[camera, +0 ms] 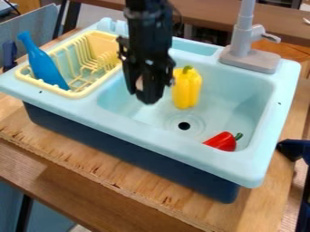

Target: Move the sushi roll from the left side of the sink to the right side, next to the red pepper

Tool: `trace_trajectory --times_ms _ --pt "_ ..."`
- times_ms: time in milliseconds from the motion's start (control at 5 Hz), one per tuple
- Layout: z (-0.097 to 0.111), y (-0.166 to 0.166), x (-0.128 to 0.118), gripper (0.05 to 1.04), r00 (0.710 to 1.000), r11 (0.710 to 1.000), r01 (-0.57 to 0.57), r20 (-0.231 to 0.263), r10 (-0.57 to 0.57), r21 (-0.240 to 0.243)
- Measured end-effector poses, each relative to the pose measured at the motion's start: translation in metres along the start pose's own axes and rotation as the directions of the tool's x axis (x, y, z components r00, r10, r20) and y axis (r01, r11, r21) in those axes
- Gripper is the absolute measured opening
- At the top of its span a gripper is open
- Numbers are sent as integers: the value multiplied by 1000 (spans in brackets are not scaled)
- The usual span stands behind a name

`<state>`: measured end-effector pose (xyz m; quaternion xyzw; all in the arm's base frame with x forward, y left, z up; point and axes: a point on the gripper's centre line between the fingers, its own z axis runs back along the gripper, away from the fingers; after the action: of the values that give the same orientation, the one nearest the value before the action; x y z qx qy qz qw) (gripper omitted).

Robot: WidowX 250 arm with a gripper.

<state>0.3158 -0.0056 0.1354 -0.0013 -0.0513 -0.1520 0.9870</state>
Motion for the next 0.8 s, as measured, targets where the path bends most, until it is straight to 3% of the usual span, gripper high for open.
trace_trajectory --times_ms 200,400,800 --pt "35 -16 6 466 992 996 92 89 -92 0" --pt "28 -44 21 466 991 997 74 110 -72 -17" --pt "-15 -60 41 466 994 994 102 53 -100 -46"
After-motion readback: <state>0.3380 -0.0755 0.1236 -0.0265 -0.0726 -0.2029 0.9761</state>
